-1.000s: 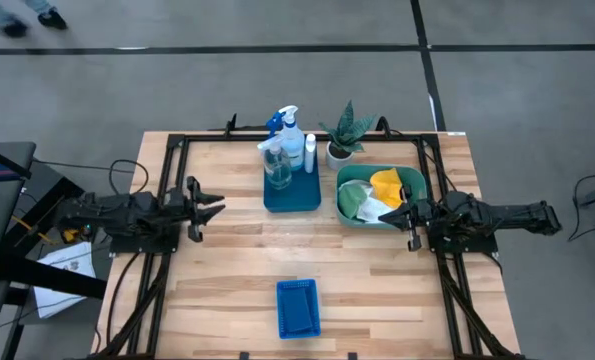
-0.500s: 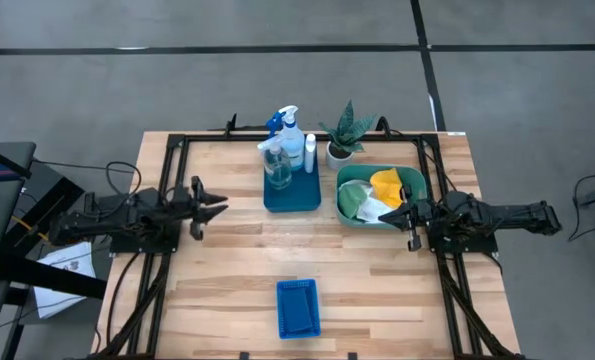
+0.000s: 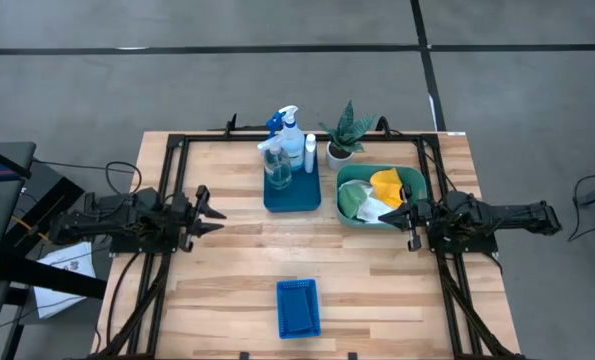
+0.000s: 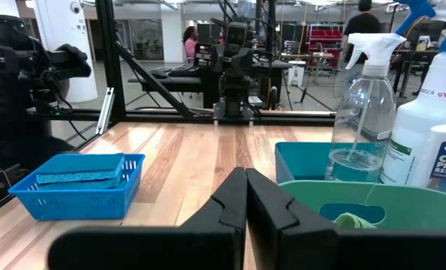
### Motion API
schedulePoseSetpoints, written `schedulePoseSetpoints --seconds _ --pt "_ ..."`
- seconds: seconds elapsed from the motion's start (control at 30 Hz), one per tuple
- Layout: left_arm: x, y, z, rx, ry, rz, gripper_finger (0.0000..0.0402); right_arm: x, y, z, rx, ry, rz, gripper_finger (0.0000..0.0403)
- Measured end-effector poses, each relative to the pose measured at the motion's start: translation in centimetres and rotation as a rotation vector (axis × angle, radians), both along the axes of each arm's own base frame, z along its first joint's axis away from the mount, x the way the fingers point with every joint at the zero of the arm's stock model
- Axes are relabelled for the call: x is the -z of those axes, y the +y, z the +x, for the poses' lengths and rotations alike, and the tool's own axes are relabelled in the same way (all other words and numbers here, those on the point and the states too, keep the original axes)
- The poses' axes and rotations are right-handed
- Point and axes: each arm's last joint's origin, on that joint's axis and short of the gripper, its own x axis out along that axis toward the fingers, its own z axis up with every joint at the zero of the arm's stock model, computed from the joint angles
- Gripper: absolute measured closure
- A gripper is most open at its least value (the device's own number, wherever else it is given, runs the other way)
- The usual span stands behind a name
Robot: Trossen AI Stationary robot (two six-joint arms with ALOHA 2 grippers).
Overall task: Pick & Place Kitchen Items
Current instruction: Return to Home Position
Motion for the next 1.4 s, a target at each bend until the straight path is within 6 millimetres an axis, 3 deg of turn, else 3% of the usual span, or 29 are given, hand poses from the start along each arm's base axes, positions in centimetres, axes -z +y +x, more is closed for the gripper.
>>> schedulePoseSetpoints --seconds 1.4 --pt "1.8 -0.1 1.4 0.019 0.212 -0.017 0.0293 0.0 0.0 0.0 0.000 0.000 0.000 0.0403"
